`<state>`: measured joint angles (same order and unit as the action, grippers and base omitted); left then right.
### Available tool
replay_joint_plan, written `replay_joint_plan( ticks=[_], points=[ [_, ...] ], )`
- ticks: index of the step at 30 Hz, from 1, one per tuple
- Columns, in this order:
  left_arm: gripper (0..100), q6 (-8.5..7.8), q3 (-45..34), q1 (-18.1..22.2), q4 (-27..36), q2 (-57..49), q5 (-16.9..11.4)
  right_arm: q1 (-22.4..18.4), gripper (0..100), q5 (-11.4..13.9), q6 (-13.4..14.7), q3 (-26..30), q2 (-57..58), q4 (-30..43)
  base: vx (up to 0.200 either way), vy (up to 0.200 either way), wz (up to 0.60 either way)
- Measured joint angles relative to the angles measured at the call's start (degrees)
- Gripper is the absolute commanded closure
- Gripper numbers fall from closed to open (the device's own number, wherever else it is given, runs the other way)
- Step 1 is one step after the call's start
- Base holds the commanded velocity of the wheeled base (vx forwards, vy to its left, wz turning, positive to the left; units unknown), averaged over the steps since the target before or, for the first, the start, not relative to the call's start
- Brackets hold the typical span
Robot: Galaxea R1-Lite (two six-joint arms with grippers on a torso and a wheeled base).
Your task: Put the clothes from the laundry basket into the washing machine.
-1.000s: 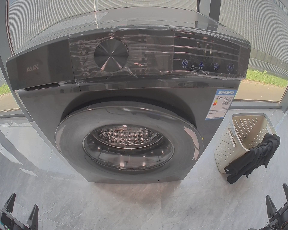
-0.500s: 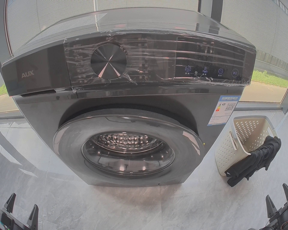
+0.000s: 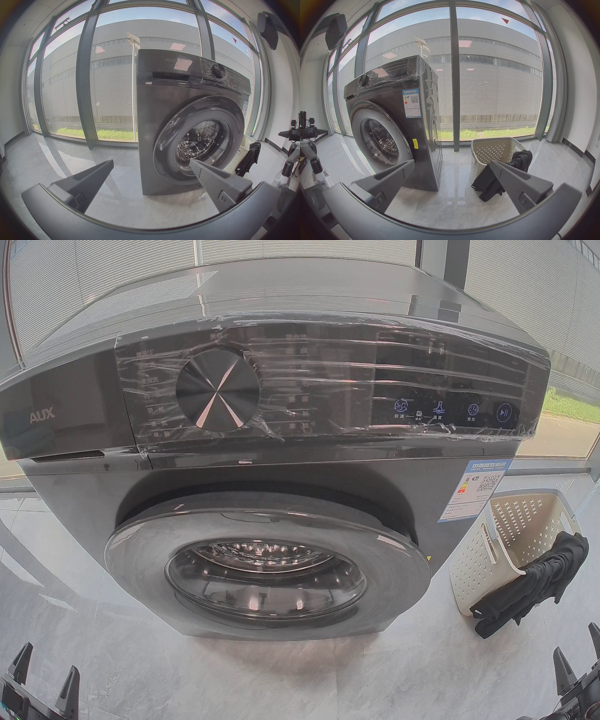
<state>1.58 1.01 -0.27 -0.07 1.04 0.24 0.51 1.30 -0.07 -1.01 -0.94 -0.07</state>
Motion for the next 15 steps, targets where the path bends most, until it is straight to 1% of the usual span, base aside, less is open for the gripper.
replay_joint_plan(
  ticks=[9,15],
  points=[
    [0,-0.04,0.0,0.0,0.0,0.0,0.0,0.0,0,0.0,0.0,0.0,0.0,0.0,0.000,0.200,0.00],
    [0,-0.17,0.0,0.0,0.0,0.0,0.0,0.0,0,0.0,0.0,0.0,0.0,0.0,0.000,0.000,0.00]
  ],
)
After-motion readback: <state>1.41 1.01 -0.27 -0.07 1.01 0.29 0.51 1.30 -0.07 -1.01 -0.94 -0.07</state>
